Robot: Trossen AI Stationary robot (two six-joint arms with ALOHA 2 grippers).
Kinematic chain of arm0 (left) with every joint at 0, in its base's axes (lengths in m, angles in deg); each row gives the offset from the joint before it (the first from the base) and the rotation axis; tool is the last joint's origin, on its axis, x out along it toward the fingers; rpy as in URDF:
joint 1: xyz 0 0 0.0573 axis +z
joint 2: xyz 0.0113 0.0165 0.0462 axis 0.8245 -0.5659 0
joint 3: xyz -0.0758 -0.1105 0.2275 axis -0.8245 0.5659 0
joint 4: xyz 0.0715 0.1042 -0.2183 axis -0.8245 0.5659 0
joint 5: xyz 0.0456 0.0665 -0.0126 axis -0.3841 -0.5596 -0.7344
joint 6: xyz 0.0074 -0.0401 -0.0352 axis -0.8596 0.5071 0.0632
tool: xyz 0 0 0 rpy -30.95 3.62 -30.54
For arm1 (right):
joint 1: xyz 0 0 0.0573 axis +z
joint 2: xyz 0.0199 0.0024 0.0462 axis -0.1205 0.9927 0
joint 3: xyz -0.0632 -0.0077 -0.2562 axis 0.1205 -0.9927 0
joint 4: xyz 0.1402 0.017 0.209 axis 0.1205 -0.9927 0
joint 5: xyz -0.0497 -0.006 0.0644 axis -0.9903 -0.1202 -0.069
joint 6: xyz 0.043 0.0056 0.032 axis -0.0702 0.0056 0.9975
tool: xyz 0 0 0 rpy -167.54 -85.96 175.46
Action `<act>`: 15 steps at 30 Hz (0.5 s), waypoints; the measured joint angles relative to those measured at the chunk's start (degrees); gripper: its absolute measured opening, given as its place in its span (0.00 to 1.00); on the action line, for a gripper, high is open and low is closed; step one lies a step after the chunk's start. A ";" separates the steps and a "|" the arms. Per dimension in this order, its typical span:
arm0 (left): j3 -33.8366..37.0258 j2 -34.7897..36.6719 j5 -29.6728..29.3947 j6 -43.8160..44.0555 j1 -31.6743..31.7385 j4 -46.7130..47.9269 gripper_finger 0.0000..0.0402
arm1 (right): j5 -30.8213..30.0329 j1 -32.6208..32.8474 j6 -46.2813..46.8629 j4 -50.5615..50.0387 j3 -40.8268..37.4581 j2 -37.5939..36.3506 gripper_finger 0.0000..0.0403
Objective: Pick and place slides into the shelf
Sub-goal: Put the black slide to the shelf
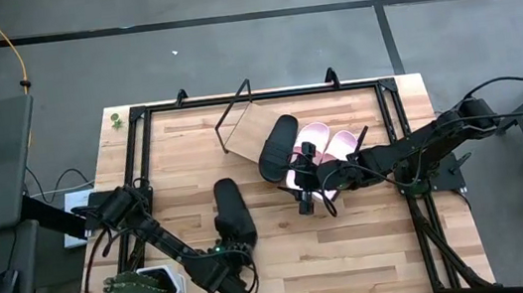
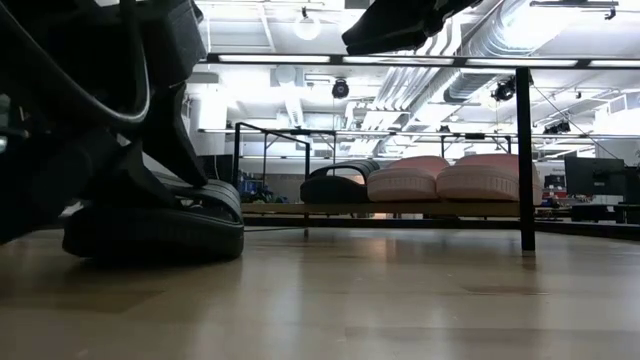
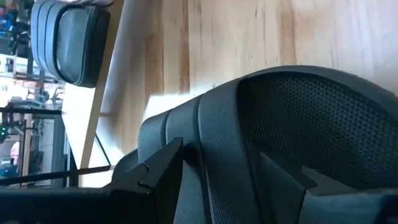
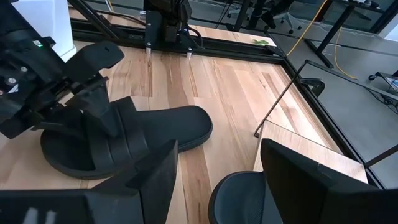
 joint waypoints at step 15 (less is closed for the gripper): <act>0.13 0.00 -0.01 0.25 -0.03 0.26 0.16 | 0.00 -0.01 -0.06 -0.01 0.00 0.00 0.55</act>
